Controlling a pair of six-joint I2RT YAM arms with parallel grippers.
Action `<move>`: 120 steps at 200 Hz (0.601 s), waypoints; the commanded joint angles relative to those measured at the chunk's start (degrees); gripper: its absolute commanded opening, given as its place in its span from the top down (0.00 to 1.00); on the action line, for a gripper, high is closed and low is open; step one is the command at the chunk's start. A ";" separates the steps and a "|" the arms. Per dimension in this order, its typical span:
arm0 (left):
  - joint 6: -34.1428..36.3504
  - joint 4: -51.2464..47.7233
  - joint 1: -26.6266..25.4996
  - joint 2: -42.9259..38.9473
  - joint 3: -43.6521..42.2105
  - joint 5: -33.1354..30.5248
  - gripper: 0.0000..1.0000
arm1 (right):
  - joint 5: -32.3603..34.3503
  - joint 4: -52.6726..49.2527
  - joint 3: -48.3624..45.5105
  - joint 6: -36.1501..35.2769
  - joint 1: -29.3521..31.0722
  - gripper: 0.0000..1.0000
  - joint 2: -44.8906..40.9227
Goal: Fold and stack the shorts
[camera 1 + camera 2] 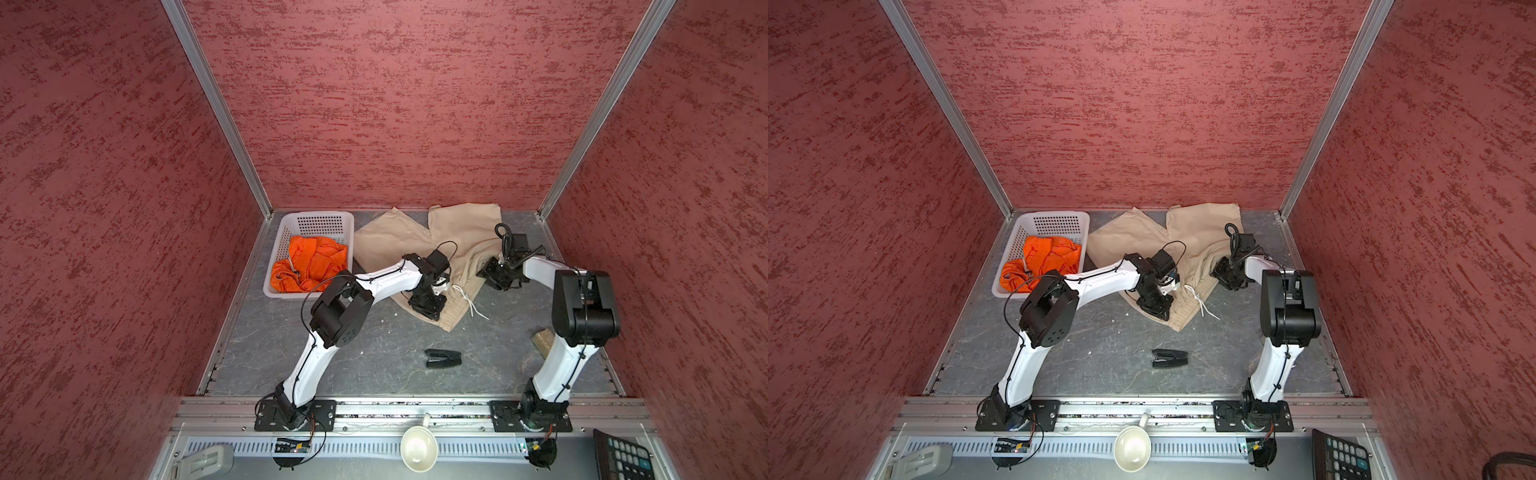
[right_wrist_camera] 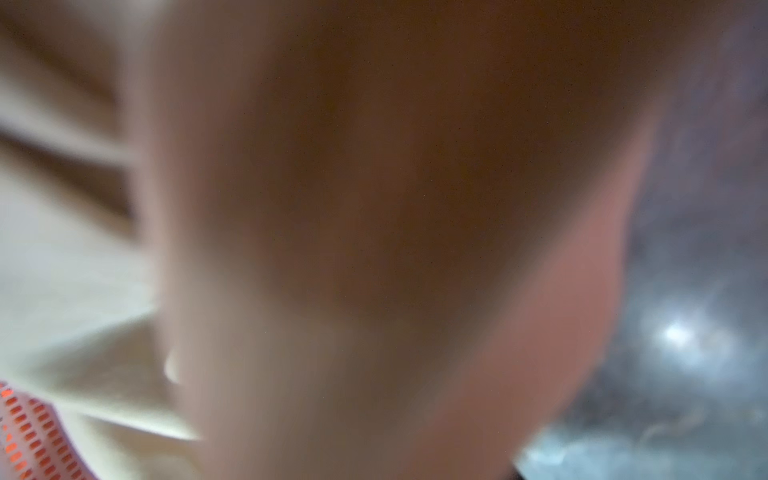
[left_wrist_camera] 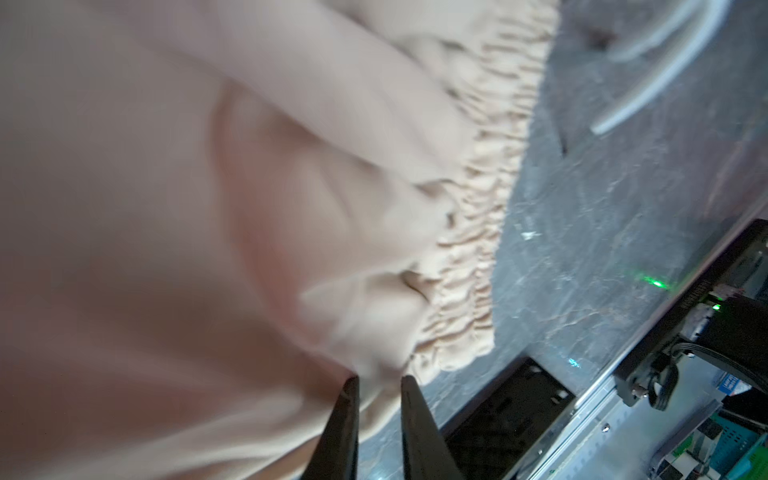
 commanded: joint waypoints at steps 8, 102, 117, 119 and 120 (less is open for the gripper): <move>-0.88 -0.68 -1.38 0.68 4.73 2.08 0.75 | 5.64 -8.99 3.74 -4.93 -1.87 0.56 -1.27; -10.65 3.43 23.03 -5.87 -0.85 -3.49 0.74 | -0.03 -3.52 -13.50 10.03 15.63 0.57 -27.92; -9.51 1.73 25.79 -2.75 2.32 -4.73 0.75 | -1.39 0.14 -13.81 11.32 21.22 0.57 -24.75; -9.25 1.54 26.07 -2.32 2.71 -5.01 0.75 | -1.51 0.46 -13.76 11.45 21.83 0.57 -24.00; -9.11 1.48 26.13 -2.20 2.98 -5.13 0.75 | -1.53 0.59 -13.70 11.45 22.15 0.57 -23.71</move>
